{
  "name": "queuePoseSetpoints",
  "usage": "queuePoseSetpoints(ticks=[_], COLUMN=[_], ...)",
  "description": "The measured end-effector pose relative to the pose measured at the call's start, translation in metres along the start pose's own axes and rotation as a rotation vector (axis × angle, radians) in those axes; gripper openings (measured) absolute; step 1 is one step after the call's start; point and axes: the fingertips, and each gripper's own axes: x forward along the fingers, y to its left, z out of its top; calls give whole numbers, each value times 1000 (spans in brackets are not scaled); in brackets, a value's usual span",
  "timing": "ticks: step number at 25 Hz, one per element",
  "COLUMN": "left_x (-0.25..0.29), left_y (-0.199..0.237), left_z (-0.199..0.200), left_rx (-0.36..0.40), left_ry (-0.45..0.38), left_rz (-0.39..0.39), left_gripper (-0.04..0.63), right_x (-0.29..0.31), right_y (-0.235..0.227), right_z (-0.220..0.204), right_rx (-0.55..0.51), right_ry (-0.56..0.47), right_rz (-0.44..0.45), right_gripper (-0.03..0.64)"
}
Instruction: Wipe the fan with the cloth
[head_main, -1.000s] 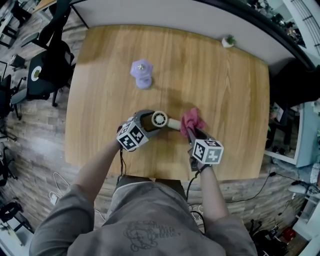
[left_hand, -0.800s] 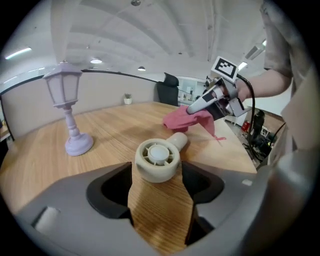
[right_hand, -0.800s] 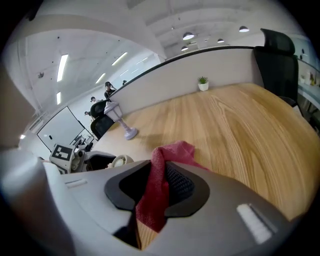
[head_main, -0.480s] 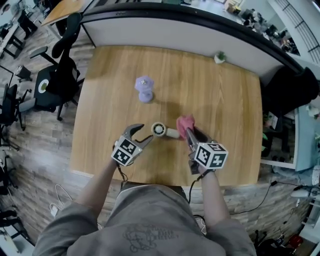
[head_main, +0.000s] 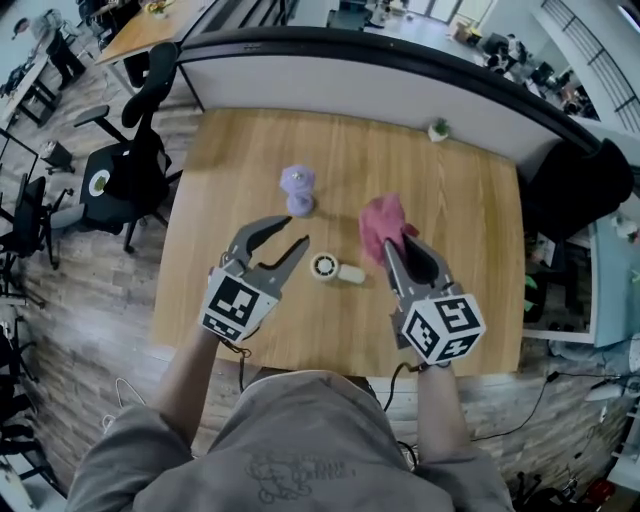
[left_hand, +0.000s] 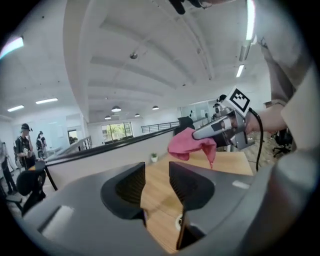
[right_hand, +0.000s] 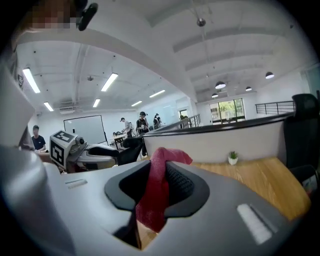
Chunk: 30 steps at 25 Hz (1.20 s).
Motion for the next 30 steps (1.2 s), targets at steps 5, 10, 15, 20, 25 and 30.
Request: queuePoseSetpoints(ticks=[5,10,15,20,25,30], left_x=[-20,-41,-66,-80,-81,-77], left_y=[13,11,14,13,7,-3], left_z=[74,112,129,125,106,82], left_rx=[62,-52,-55,-19,-62,-98], left_ry=[-103,-177,-209,-172,-142,-100], left_rz=[92,101,152,165,146,141], left_gripper=[124,66,3,2,2,2], right_x=[-28,-57,-85,-100,-103,-102], right_y=[25,41,49,46,40,42], right_z=[60,97,115,108,80,49], right_rx=[-37,-88,-139,-124,-102,-97], right_ry=[-146,-238,-280,-291,-225,-123], right_rz=[25,18,-13,-74,-104,-99], right_gripper=[97,97,97,97,97,97])
